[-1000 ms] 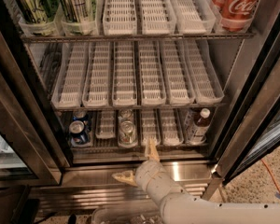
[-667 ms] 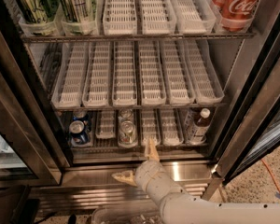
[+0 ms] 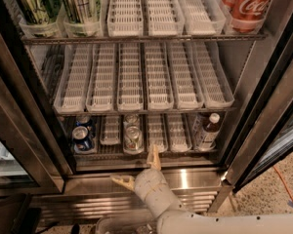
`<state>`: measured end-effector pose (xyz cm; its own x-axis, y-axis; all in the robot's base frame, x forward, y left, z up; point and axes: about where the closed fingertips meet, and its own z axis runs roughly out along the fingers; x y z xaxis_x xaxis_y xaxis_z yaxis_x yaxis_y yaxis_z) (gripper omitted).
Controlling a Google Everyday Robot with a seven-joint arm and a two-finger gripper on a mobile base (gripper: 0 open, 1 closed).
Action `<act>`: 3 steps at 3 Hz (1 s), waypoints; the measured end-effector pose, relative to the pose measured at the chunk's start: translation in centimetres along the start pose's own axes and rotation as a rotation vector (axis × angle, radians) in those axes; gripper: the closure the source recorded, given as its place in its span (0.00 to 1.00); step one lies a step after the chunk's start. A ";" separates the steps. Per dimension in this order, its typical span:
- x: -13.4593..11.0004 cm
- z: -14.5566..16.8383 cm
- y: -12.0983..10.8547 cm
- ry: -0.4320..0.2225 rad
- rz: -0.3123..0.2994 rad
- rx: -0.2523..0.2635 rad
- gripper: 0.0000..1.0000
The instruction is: Pick 7up can from bottom shelf of fridge
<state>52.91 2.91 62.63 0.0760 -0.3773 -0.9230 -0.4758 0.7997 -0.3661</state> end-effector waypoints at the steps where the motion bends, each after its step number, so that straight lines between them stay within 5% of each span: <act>1: 0.1 0.7 0.0 -0.041 0.041 0.054 0.00; 3: 0.9 1.9 -0.2 -0.070 0.090 0.121 0.00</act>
Offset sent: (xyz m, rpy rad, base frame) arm 0.0167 -0.0022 -0.0096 0.1382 -0.0763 -0.1259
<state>54.77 3.31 61.65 0.1012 -0.2714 -0.9571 -0.3746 0.8809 -0.2894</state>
